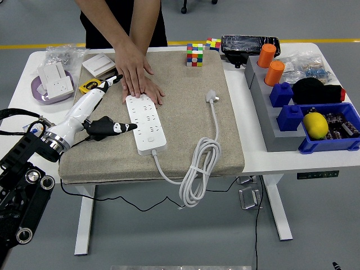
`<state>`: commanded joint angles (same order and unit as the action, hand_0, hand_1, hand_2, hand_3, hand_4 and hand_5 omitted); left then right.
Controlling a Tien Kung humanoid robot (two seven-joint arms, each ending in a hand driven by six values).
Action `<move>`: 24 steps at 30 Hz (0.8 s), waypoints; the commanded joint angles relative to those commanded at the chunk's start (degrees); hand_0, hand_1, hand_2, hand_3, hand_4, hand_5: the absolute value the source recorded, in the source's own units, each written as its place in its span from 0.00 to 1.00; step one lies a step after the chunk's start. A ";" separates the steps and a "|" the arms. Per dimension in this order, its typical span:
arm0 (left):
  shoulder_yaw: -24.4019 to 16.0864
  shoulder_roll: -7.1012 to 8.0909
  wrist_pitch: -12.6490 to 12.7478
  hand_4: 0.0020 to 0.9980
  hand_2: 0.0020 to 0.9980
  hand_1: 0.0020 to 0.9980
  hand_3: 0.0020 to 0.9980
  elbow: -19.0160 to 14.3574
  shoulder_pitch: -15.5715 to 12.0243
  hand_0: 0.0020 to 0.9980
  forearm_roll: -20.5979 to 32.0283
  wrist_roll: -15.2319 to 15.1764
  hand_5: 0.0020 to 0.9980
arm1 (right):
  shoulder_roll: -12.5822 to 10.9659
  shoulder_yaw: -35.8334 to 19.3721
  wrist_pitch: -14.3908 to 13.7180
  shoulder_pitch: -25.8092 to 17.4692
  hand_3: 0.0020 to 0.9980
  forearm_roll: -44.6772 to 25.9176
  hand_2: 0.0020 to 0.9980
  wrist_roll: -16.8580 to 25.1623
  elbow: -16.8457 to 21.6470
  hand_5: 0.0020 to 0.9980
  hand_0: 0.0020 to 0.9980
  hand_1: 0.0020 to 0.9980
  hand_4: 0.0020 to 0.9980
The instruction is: Pick up the plug,place it near the board,insert it into the board,press the button
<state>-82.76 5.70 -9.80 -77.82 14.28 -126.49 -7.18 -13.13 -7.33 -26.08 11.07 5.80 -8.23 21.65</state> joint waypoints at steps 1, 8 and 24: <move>0.06 0.09 0.08 1.00 1.00 1.00 0.98 1.17 0.59 1.00 -1.49 -0.13 0.23 | 0.00 -0.01 0.00 -0.04 0.77 -0.03 0.75 -0.01 -0.02 1.00 0.81 0.75 1.00; -0.33 0.04 1.34 1.00 0.94 1.00 0.94 10.82 4.62 1.00 -3.51 -0.98 0.25 | -0.03 -0.31 0.00 -0.36 0.77 -0.03 0.75 -0.04 -0.11 1.00 0.81 0.75 1.00; -3.97 -1.37 3.82 1.00 0.81 0.87 0.84 24.94 8.80 0.86 -3.51 -1.11 0.28 | -0.20 -0.85 -0.01 -0.09 0.77 0.11 0.75 -0.07 -0.10 1.00 0.82 0.75 1.00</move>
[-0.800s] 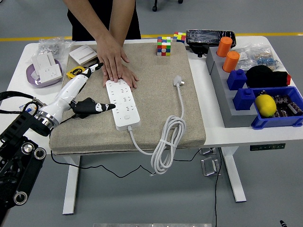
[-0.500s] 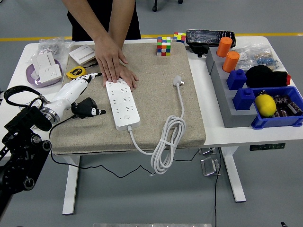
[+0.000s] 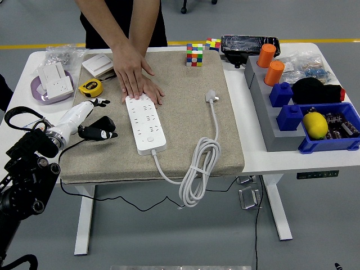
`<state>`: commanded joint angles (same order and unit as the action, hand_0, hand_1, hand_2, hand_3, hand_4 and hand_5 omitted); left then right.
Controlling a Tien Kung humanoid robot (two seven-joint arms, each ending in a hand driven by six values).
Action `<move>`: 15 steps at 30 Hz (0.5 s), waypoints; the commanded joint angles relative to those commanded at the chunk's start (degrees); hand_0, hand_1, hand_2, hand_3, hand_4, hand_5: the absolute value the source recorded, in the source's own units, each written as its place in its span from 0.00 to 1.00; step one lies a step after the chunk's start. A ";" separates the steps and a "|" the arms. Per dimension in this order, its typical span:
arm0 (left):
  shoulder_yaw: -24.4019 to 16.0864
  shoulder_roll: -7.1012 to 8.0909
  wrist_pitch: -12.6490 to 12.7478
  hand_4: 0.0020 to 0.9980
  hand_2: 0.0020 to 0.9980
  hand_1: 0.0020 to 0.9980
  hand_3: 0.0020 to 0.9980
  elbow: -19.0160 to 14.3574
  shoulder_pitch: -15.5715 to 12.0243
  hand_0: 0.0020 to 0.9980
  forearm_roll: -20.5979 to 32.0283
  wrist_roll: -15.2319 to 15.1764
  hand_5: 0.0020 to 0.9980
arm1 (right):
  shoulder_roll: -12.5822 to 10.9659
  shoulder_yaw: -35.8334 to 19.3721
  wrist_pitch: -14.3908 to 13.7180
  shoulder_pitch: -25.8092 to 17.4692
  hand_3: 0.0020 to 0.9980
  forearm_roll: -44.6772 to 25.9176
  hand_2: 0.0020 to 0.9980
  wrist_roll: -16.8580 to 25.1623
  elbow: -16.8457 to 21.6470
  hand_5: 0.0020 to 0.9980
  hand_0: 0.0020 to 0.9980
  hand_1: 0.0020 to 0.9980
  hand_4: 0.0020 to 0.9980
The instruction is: Pick up the plug,place it near the board,insert it into the board,press the button
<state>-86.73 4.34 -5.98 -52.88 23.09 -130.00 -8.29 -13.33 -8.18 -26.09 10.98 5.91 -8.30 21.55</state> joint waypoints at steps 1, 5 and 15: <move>-0.22 -0.10 0.32 1.00 0.81 0.87 0.84 0.63 0.10 0.86 0.00 0.07 0.28 | -0.01 -0.02 0.00 -0.01 0.77 -0.02 0.75 -0.01 -0.01 1.00 0.82 0.75 1.00; -0.81 -0.42 2.25 1.00 0.77 0.84 0.80 2.47 0.21 0.83 0.00 0.39 0.29 | -0.03 -0.18 0.01 -0.02 0.77 0.01 0.75 0.00 -0.01 1.00 0.82 0.75 1.00; -0.08 -0.94 5.77 1.00 0.75 0.80 0.78 4.12 -0.26 0.80 0.00 2.14 0.29 | -0.06 -0.33 -0.10 0.02 0.77 -0.03 0.75 0.05 -0.04 1.00 0.82 0.75 1.00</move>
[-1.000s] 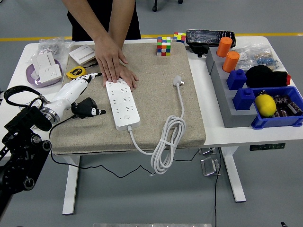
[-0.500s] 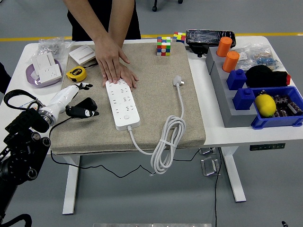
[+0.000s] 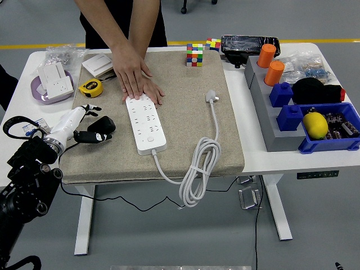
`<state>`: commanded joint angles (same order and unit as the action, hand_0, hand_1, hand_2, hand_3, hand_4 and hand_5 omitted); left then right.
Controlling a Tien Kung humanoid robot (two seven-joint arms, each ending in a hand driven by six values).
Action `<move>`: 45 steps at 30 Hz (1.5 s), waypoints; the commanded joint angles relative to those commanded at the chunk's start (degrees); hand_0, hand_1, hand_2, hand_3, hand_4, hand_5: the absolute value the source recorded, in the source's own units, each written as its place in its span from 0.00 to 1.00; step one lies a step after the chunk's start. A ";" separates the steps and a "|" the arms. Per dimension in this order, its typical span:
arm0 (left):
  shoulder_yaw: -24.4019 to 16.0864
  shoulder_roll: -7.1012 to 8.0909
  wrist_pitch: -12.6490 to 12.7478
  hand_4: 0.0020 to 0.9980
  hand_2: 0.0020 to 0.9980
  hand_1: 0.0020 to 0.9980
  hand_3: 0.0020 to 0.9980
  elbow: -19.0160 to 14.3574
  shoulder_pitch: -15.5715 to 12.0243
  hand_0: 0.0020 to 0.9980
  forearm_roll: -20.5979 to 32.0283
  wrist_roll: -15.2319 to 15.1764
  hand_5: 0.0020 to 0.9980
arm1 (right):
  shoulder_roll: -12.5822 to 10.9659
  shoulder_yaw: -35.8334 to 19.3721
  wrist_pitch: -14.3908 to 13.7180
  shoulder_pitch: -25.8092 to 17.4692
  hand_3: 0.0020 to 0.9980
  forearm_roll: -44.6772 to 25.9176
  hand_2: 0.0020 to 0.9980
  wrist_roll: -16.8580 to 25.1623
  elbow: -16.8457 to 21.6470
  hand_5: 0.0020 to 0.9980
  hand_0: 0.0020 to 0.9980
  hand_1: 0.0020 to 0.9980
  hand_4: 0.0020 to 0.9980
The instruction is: Pick up the plug,place it near the board,insert it into the board,press the button
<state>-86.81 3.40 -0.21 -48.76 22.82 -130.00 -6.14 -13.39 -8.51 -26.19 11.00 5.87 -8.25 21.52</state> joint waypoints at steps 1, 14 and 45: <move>0.15 0.02 0.17 1.00 0.75 0.80 0.78 0.13 0.01 0.80 0.00 0.04 0.29 | -0.01 0.00 -0.05 0.03 0.77 -0.03 0.75 0.02 -0.01 1.00 0.82 0.75 1.00; 0.54 -0.21 2.79 0.96 0.45 0.61 0.50 1.94 0.21 0.65 0.00 -0.20 0.21 | -0.08 -0.24 -0.06 0.14 0.78 -0.11 0.75 0.10 -0.05 1.00 0.82 0.75 1.00; 5.87 1.71 4.11 0.62 0.43 0.51 0.50 -8.14 -2.73 0.58 0.00 -0.18 0.05 | -0.12 0.06 0.13 -0.12 0.77 -0.46 0.75 0.22 0.00 1.00 0.81 0.75 1.00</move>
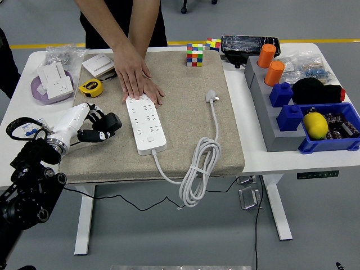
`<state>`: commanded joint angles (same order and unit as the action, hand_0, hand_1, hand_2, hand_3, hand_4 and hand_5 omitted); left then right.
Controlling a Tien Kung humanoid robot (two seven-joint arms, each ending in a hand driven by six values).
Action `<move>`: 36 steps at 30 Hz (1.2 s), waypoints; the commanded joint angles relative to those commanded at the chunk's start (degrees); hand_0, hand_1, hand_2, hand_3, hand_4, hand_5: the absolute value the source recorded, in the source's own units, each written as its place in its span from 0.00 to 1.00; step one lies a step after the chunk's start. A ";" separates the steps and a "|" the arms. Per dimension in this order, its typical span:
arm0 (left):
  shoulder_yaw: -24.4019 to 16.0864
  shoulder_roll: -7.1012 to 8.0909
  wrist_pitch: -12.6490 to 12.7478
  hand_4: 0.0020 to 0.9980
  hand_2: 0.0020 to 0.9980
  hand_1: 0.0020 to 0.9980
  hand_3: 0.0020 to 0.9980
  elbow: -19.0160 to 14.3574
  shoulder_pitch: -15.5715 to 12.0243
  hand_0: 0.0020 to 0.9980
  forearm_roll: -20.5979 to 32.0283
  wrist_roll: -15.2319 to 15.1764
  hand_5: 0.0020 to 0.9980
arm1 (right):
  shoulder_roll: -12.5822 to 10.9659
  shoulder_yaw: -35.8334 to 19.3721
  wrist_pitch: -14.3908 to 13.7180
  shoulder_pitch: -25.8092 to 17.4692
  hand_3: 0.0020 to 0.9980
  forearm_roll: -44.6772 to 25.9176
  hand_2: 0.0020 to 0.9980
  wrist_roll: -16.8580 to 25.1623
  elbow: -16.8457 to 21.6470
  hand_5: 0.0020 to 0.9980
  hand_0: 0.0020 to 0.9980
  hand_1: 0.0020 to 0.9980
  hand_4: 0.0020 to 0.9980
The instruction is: Pick up the plug,place it near the board,insert it into the board,press the button
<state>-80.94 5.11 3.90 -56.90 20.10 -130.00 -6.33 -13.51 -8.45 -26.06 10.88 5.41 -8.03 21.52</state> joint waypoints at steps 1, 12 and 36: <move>0.33 0.16 -0.20 0.62 0.43 0.51 0.50 -0.57 -0.04 0.58 0.00 -0.01 0.05 | 0.00 0.01 0.00 -0.01 0.77 0.00 0.75 -0.01 0.00 1.00 0.81 0.75 1.00; 6.48 3.10 -4.07 0.60 0.43 0.52 0.49 -7.07 2.01 0.59 1.88 -2.23 0.04 | -0.23 -0.34 -0.04 0.31 0.77 0.12 0.75 -0.08 0.08 1.00 0.81 0.75 1.00; 14.40 2.03 1.18 0.55 0.42 0.54 0.47 10.04 13.61 0.58 0.00 -6.88 0.05 | -0.62 -0.31 -0.04 0.75 0.77 0.20 0.75 -0.15 0.17 1.00 0.81 0.75 1.00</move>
<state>-66.54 7.14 5.08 -46.85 33.71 -130.00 -13.20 -14.13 -8.76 -26.11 11.62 5.61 -8.19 21.69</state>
